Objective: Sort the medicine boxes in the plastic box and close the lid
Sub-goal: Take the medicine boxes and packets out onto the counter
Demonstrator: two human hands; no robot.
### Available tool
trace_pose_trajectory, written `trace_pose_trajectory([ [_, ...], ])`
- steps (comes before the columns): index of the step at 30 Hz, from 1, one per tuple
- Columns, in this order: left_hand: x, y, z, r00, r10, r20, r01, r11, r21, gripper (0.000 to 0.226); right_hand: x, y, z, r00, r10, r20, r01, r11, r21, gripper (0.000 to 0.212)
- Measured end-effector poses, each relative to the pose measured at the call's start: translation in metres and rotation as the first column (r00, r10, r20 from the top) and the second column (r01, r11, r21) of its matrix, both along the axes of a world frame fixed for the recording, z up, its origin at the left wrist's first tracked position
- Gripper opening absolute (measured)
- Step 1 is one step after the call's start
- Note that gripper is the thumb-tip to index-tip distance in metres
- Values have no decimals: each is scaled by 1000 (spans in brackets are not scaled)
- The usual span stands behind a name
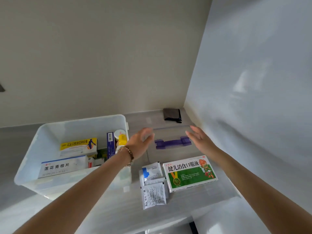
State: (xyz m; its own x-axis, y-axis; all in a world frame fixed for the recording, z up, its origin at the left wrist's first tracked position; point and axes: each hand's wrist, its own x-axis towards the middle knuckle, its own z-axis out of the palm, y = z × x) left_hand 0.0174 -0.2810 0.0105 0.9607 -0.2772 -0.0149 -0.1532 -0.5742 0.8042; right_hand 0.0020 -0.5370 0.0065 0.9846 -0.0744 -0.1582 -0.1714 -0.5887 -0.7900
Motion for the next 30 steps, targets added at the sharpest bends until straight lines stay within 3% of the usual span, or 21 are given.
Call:
trace_pose_trajectory([
  [3, 3, 58, 17, 994, 85, 73, -86, 996, 22, 30, 20, 56, 23, 989, 132, 71, -132, 991, -2, 59],
  [9, -5, 184, 15, 957, 254, 141, -284, 920, 272, 40, 40, 175, 36, 911, 406, 75, -409, 912, 34, 60],
  [14, -28, 267, -6, 928, 342, 148, -372, 857, 357, 44, 40, 262, 26, 820, 570, -55, -569, 822, 29, 64],
  [18, -39, 296, -19, 927, 331, 175, -375, 827, 420, 46, 37, 310, 8, 769, 600, -219, -613, 790, 12, 64],
  [23, -46, 302, -31, 935, 328, 135, -354, 882, 310, 43, 36, 337, -18, 760, 531, -375, -537, 838, 99, 53],
  [27, -45, 301, -34, 924, 356, 143, -381, 895, 233, 36, 33, 349, -28, 710, 563, -422, -562, 815, 141, 42],
  [30, -45, 301, -35, 921, 360, 149, -385, 899, 208, 33, 33, 354, -37, 686, 576, -444, -574, 804, 157, 46],
])
